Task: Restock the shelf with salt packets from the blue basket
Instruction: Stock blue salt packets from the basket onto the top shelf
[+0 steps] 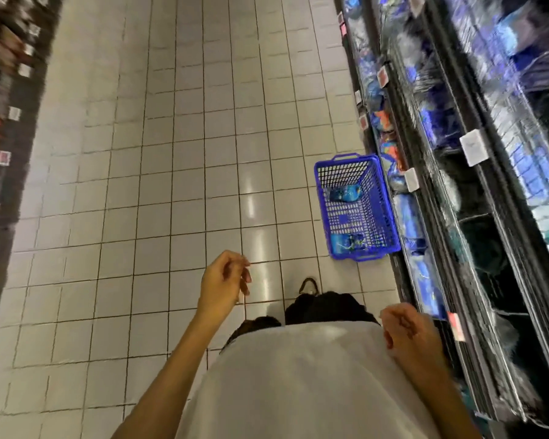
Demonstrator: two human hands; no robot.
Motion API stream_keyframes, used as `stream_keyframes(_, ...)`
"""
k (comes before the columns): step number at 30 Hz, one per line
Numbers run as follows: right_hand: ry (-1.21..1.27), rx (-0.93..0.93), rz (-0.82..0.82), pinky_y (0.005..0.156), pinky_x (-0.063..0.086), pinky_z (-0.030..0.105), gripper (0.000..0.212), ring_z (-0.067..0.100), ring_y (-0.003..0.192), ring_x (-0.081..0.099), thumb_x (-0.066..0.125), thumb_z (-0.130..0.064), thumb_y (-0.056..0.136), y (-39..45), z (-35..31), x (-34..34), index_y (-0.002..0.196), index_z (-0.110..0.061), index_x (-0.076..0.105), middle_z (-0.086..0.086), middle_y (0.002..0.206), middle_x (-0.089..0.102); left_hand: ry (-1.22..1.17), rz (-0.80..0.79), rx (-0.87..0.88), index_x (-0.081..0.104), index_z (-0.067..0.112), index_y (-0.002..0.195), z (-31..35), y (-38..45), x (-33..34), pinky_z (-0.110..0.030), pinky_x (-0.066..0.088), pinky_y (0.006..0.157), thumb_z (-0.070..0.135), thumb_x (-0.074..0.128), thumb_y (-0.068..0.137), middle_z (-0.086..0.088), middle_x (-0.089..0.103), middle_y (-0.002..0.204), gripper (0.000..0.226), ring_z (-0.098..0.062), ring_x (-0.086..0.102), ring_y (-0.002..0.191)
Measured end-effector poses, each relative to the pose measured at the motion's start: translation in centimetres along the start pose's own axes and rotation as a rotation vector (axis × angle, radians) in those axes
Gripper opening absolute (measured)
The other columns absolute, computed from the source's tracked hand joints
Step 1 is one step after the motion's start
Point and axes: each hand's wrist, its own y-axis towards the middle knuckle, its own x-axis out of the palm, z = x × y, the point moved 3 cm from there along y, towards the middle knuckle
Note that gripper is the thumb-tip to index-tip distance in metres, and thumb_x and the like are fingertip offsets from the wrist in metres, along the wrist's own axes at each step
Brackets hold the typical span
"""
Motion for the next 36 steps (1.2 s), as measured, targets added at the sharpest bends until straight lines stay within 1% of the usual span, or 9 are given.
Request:
stream_keyframes(3,0.041,-0.042,-0.033,0.053,0.044,0.018,0.021,0.006,0.053,0.052,0.064,-0.007,0.095,6.4,-4.2,0.7,0.076,-0.014,0.063,-0.006,0.056,0.058,-0.001,0.057,-0.002,0.065,0.011,0.091,2.0,3.2,-0.1,-0.018,0.043,0.044,0.007,0.044,0.106,-0.007,0.066,0.071,0.026,-0.012,0.061,0.054)
stream_keyframes(11,0.083,-0.054,-0.078,0.058,0.047,0.030,0.020,0.008,0.056,0.056,0.064,-0.015,0.096,20.0,-12.7,4.2,0.076,-0.017,0.060,-0.006,0.059,0.062,0.019,0.005,-0.022,0.065,0.015,0.088,7.3,16.2,0.1,-0.016,0.045,0.046,0.009,0.046,0.105,0.001,0.067,0.067,0.026,-0.013,0.060,0.053)
stream_keyframes(16,0.021,0.023,0.067,0.054,0.042,0.009,0.020,0.003,0.055,0.059,0.067,-0.013,0.094,26.6,-15.1,6.3,0.077,-0.023,0.061,-0.015,0.061,0.063,0.149,-0.265,0.062,0.064,0.012,0.089,12.3,29.2,3.7,-0.014,0.044,0.047,0.010,0.044,0.107,-0.001,0.066,0.067,0.026,-0.012,0.059,0.052)
stream_keyframes(21,0.086,0.208,0.212,0.056,0.045,0.012,0.020,0.003,0.053,0.058,0.066,-0.015,0.095,30.8,-14.8,7.9,0.083,-0.031,0.062,-0.011,0.062,0.066,0.297,-0.568,0.071,0.064,0.021,0.085,16.5,39.3,10.4,-0.015,0.045,0.049,0.017,0.046,0.106,0.000,0.067,0.067,0.028,-0.014,0.060,0.053)
stream_keyframes(24,0.124,0.304,0.284,0.057,0.046,0.013,0.022,0.002,0.055,0.061,0.067,-0.016,0.094,34.2,-12.9,8.7,0.086,-0.036,0.061,-0.013,0.065,0.067,0.406,-0.701,0.114,0.062,0.032,0.078,17.0,43.3,15.1,-0.020,0.047,0.052,0.027,0.047,0.106,0.003,0.066,0.066,0.032,-0.011,0.061,0.053)
stream_keyframes(27,0.156,0.423,0.337,0.066,0.049,0.019,0.021,0.007,0.067,0.066,0.066,-0.023,0.095,38.0,-9.7,9.4,0.083,-0.039,0.061,-0.013,0.071,0.070,0.563,-0.792,0.160,0.061,0.033,0.078,15.8,46.4,19.9,-0.036,0.055,0.060,0.025,0.047,0.103,0.008,0.066,0.064,0.029,-0.013,0.064,0.052)
stream_keyframes(29,0.163,0.499,0.352,0.075,0.051,0.030,0.016,0.022,0.082,0.068,0.058,-0.027,0.100,41.0,-5.8,9.7,0.085,-0.030,0.062,-0.003,0.080,0.072,0.666,-0.838,0.197,0.063,0.026,0.084,14.4,48.1,23.9,-0.041,0.058,0.072,0.025,0.048,0.100,0.007,0.069,0.069,0.022,-0.018,0.068,0.063)
stream_keyframes(33,0.120,0.616,0.288,0.079,0.047,0.032,0.033,0.034,0.095,0.063,0.042,-0.038,0.102,47.1,4.0,11.4,0.095,-0.015,0.065,0.011,0.095,0.069,1.050,-1.053,0.414,0.060,0.019,0.093,8.6,51.2,32.7,-0.040,0.056,0.079,0.033,0.050,0.097,-0.002,0.070,0.089,0.018,-0.028,0.067,0.086)
stream_keyframes(36,-0.081,0.712,0.229,0.081,0.040,0.037,0.029,0.039,0.110,0.060,0.045,-0.025,0.103,51.9,13.1,13.7,0.115,-0.004,0.061,0.023,0.116,0.066,1.136,-1.135,0.403,0.055,0.016,0.091,1.7,54.5,39.9,-0.038,0.052,0.081,0.027,0.048,0.100,-0.011,0.068,0.099,0.016,-0.033,0.066,0.095)
